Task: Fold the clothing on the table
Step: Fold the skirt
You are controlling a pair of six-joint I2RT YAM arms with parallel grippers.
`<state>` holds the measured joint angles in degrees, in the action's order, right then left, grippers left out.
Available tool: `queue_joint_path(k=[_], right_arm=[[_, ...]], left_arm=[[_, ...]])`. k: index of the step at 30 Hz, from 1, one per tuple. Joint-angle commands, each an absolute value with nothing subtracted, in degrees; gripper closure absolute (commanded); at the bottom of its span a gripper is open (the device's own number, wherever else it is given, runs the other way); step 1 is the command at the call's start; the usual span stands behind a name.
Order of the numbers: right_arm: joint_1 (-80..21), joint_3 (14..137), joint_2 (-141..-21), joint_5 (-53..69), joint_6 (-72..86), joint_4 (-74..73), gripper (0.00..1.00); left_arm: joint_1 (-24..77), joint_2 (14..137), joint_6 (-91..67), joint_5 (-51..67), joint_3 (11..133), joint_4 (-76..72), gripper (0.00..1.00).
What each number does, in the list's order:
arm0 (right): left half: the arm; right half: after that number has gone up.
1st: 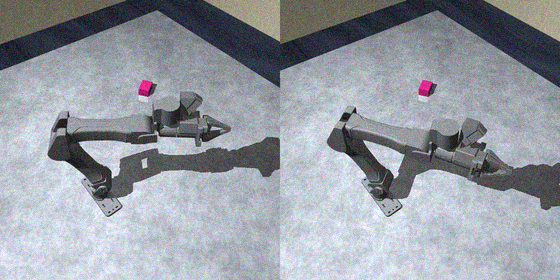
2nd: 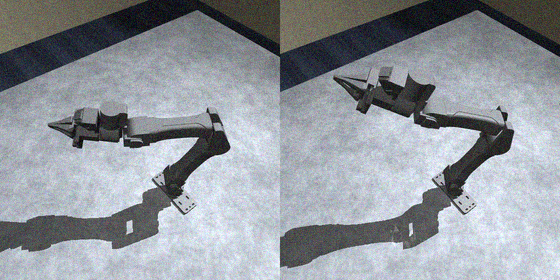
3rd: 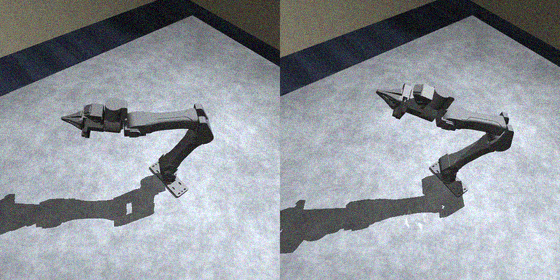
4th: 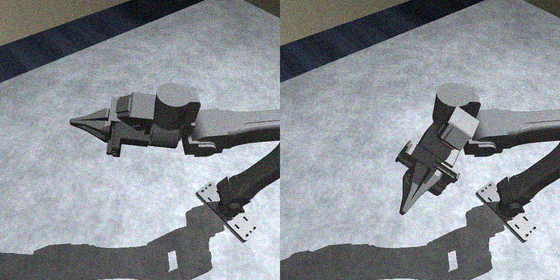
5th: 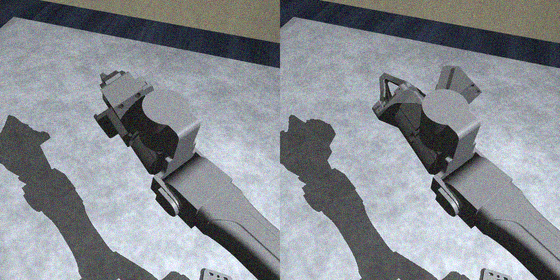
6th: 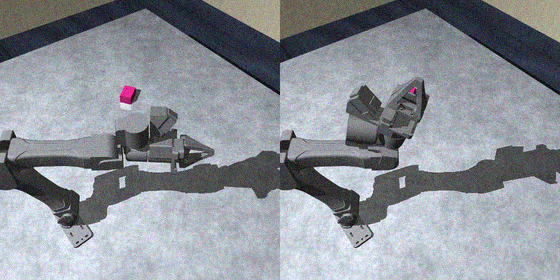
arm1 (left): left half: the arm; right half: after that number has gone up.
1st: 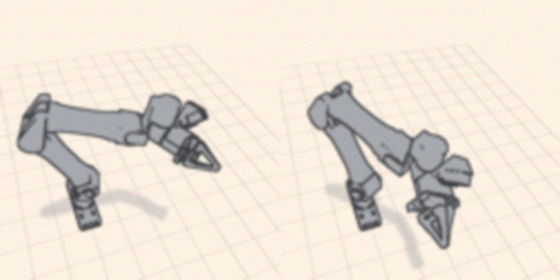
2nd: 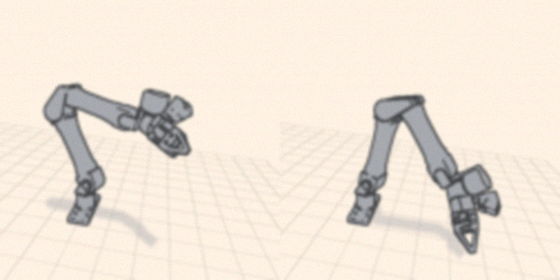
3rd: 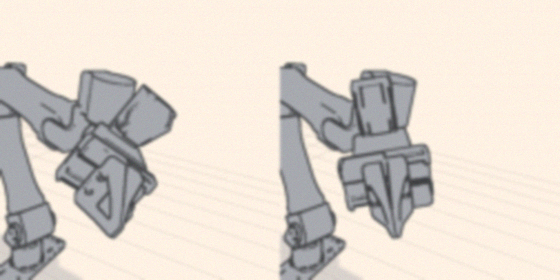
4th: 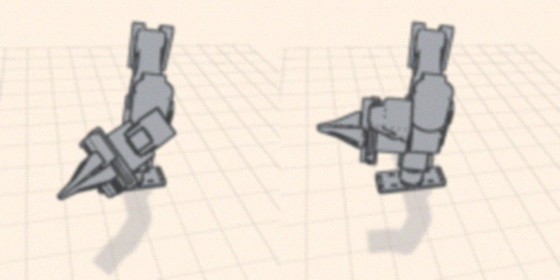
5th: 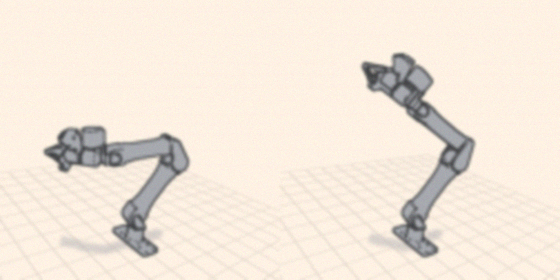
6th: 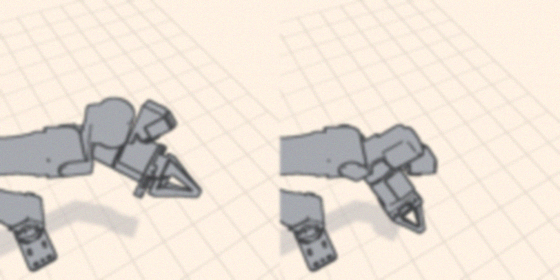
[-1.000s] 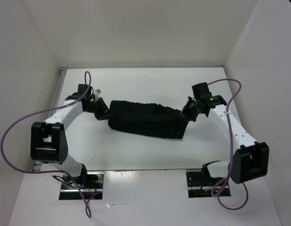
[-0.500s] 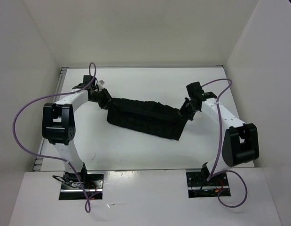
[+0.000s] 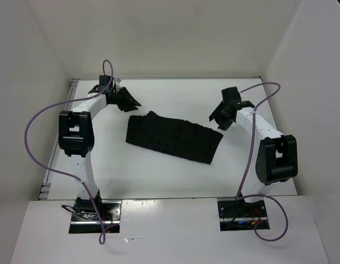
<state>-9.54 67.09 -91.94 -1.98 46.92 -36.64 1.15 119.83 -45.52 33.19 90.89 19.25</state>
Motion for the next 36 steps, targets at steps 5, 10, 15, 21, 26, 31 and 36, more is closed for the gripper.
queue_joint_path(k=[5,10,15,21,26,31,36], right_arm=[[-8.79,75.32,-84.91,-10.63,46.68,-29.42,0.31],[-8.79,71.30,-84.29,-4.85,44.48,-36.47,0.31],[-8.79,65.93,-81.91,1.47,45.18,-34.37,0.31],[-9.32,65.83,-89.72,2.20,44.47,-34.89,0.33],[-9.32,65.30,-93.07,2.99,44.47,-33.84,0.35],[-9.84,65.83,-93.60,3.52,44.47,-33.84,0.35],[-10.37,65.31,-94.13,5.35,45.09,-33.31,0.35]], left_arm=[[-0.70,106.64,-45.70,31.55,88.37,17.85,0.60],[-0.70,99.59,-43.51,34.98,74.56,16.53,0.60],[-0.70,97.73,-40.97,34.98,66.46,14.42,0.57],[0.44,102.30,-38.85,33.05,64.34,10.63,0.57],[0.97,105.38,-38.85,35.85,65.04,9.32,0.57],[0.97,105.38,-37.71,37.00,65.04,10.01,0.57],[0.97,105.39,-37.18,32.80,65.56,10.72,0.57]])
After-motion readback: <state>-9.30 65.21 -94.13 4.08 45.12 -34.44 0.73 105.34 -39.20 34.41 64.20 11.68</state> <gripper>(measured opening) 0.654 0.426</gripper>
